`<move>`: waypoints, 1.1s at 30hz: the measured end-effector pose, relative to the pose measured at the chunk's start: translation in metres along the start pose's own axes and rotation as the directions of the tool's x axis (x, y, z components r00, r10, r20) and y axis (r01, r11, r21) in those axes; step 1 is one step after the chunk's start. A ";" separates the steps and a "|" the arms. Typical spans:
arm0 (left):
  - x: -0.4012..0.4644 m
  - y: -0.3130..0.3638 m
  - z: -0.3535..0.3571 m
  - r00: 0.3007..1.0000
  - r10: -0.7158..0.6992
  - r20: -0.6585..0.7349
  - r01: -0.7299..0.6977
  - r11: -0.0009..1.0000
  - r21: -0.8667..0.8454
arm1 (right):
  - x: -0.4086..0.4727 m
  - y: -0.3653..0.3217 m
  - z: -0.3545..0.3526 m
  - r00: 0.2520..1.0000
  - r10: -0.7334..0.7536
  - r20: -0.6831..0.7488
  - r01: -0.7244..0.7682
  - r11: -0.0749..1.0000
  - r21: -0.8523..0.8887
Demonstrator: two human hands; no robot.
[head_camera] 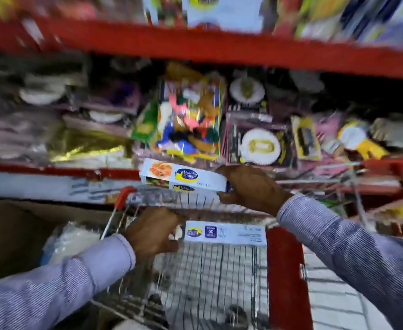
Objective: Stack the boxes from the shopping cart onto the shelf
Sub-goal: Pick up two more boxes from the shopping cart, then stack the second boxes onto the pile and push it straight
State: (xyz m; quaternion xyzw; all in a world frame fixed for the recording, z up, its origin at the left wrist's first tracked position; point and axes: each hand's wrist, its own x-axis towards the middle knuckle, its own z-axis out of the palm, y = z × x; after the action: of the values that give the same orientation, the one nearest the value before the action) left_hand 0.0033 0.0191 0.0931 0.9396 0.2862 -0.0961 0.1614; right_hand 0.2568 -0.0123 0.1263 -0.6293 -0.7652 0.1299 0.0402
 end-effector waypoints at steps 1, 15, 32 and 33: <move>-0.003 0.003 -0.028 0.999 -0.022 -0.036 0.023 0.999 0.024 | 0.002 -0.005 -0.032 0.999 -0.009 -0.044 0.008 1.000 -0.017; -0.024 0.054 -0.303 0.933 -0.043 -0.357 0.112 0.978 0.174 | 0.024 -0.027 -0.287 0.923 -0.184 -0.337 0.110 0.968 -0.226; 0.030 0.039 -0.381 0.890 0.000 -0.455 0.081 0.984 0.157 | 0.118 0.036 -0.335 0.928 0.052 -0.369 -0.151 0.958 -0.245; 0.032 0.037 -0.382 0.892 -0.002 -0.451 0.078 0.986 0.150 | 0.121 0.040 -0.333 0.928 0.049 -0.369 -0.153 0.954 -0.256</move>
State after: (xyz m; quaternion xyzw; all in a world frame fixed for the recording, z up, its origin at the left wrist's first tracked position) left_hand 0.0842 0.1428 0.4485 0.9402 0.3262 0.0971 0.0112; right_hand 0.3455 0.1624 0.4249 -0.6806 -0.7217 -0.0949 0.0828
